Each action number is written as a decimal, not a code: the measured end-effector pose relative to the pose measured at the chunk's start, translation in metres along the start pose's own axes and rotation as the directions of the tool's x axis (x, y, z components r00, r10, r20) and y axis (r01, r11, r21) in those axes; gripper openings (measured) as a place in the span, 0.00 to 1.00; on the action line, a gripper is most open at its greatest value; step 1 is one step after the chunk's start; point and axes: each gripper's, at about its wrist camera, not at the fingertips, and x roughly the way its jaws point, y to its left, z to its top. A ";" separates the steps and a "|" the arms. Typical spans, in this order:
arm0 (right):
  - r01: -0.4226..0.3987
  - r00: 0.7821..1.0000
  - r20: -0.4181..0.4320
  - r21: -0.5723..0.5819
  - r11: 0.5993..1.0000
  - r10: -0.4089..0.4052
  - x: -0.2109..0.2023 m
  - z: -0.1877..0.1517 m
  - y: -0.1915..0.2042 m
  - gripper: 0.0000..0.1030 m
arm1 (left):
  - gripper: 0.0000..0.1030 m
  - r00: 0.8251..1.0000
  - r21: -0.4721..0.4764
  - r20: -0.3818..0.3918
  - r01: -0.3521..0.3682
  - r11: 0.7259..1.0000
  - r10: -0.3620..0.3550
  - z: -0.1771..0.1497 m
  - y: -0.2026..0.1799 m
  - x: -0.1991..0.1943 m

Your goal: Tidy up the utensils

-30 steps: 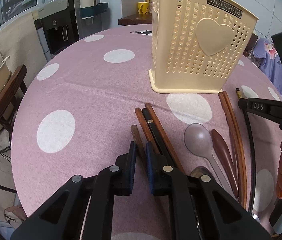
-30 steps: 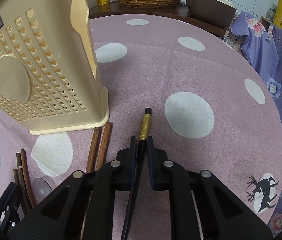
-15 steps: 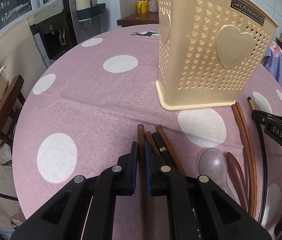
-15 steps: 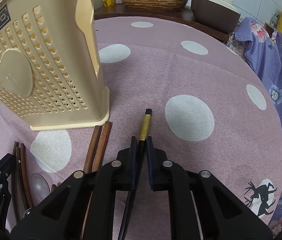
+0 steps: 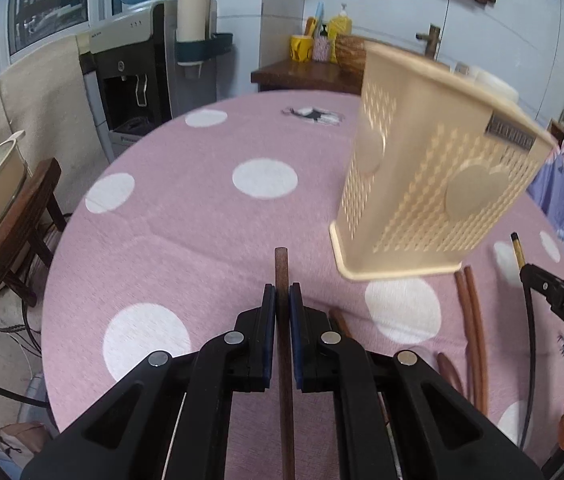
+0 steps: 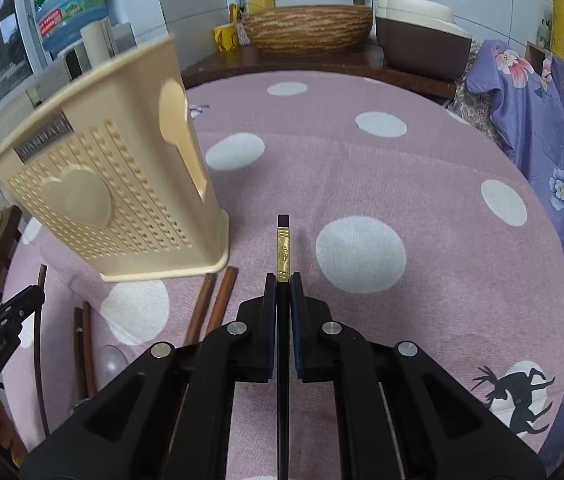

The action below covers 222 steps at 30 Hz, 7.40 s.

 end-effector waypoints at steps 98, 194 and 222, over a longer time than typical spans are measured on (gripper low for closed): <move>-0.098 0.949 0.287 -0.124 0.987 0.131 -0.117 0.045 0.044 0.49 | 0.79 0.935 0.025 0.294 0.199 0.980 -0.197 0.052 -0.002 -0.093; -0.048 0.988 -0.152 -0.054 0.997 0.039 0.011 -0.038 0.031 0.36 | 0.48 0.997 -0.045 0.016 0.081 0.996 -0.080 0.000 0.067 -0.016; 0.075 0.976 -0.206 0.036 0.997 -0.066 0.054 -0.008 0.041 0.10 | 0.68 0.978 0.011 -0.082 -0.191 0.982 0.191 0.039 0.030 0.069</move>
